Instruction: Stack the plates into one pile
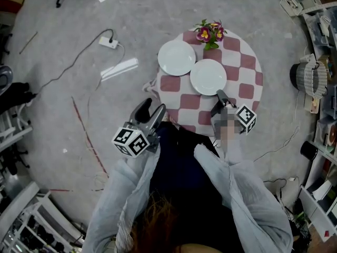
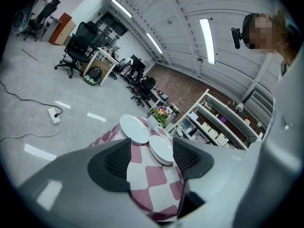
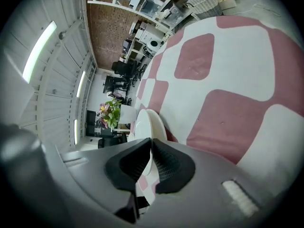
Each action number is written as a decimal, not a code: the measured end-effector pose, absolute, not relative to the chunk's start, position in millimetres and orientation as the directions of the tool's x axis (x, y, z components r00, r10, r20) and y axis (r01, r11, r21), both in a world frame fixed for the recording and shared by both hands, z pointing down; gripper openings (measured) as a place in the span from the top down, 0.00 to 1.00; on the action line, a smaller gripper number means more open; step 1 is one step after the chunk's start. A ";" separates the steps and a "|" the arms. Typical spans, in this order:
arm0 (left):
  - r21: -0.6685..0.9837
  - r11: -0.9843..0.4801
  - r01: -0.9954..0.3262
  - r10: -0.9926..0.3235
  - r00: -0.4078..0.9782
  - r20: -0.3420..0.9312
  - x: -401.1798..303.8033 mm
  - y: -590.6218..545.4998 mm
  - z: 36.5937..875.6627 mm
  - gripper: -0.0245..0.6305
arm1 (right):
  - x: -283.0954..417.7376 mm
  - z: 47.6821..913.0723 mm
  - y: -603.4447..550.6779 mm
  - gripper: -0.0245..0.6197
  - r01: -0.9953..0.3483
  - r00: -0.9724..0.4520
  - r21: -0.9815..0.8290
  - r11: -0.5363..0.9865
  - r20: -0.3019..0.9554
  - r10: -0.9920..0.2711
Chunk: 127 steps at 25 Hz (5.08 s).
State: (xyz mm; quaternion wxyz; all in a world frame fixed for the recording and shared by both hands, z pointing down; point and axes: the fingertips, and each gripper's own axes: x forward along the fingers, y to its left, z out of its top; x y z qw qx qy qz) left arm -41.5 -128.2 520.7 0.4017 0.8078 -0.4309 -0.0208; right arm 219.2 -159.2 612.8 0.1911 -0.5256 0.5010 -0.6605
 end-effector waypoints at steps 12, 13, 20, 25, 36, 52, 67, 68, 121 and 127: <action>0.667 -0.321 -0.672 -0.706 0.640 0.304 -38.6 -128.3 521.4 0.55 | 220.5 609.5 -156.0 0.64 -0.315 -0.394 -0.869 -0.381 0.485 -0.781; 0.668 -0.321 -0.671 -0.706 0.640 0.304 -38.9 -127.8 521.1 0.55 | 219.6 609.0 -156.7 0.64 -0.327 -0.401 -0.868 -0.374 0.486 -0.776; 0.674 -0.321 -0.666 -0.705 0.643 0.300 -38.0 -125.2 520.3 0.55 | 216.0 608.7 -167.4 0.55 -0.327 -0.380 -0.848 -0.416 0.521 -0.764; 0.674 -0.326 -0.663 -0.710 0.642 0.288 -36.7 -125.6 517.2 0.55 | 209.8 609.7 -172.3 0.45 -0.356 -0.382 -0.828 -0.433 0.552 -0.741; 0.682 -0.330 -0.653 -0.737 0.629 0.246 -48.7 -115.9 510.0 0.55 | 205.5 593.2 -142.9 0.37 -0.269 -0.366 -0.837 -0.476 0.546 -0.754; 0.656 -0.228 -0.719 -0.810 0.514 0.282 -135.6 -73.3 519.6 0.55 | 62.7 579.4 -194.2 0.45 0.015 -0.530 -0.937 -0.348 0.287 -0.798; 0.665 -0.091 -0.741 -0.855 0.401 0.330 -173.5 -58.9 530.2 0.55 | 61.6 616.9 -241.3 0.47 0.021 -0.480 -0.926 -0.378 0.322 -0.816; 0.666 -0.091 -0.740 -0.855 0.401 0.328 -173.7 -60.8 529.6 0.55 | 61.8 619.4 -242.1 0.48 0.022 -0.479 -0.924 -0.381 0.325 -0.816; 0.659 -0.355 -0.663 -0.711 0.649 0.270 -88.6 -118.8 517.0 0.56 | 167.0 567.2 -150.6 0.93 0.001 -0.431 -0.969 -0.249 0.224 -0.874; 0.661 -0.356 -0.661 -0.696 0.659 0.284 -69.1 -130.6 518.0 0.56 | 178.4 587.5 -148.9 0.93 -0.011 -0.439 -0.956 -0.292 0.267 -0.858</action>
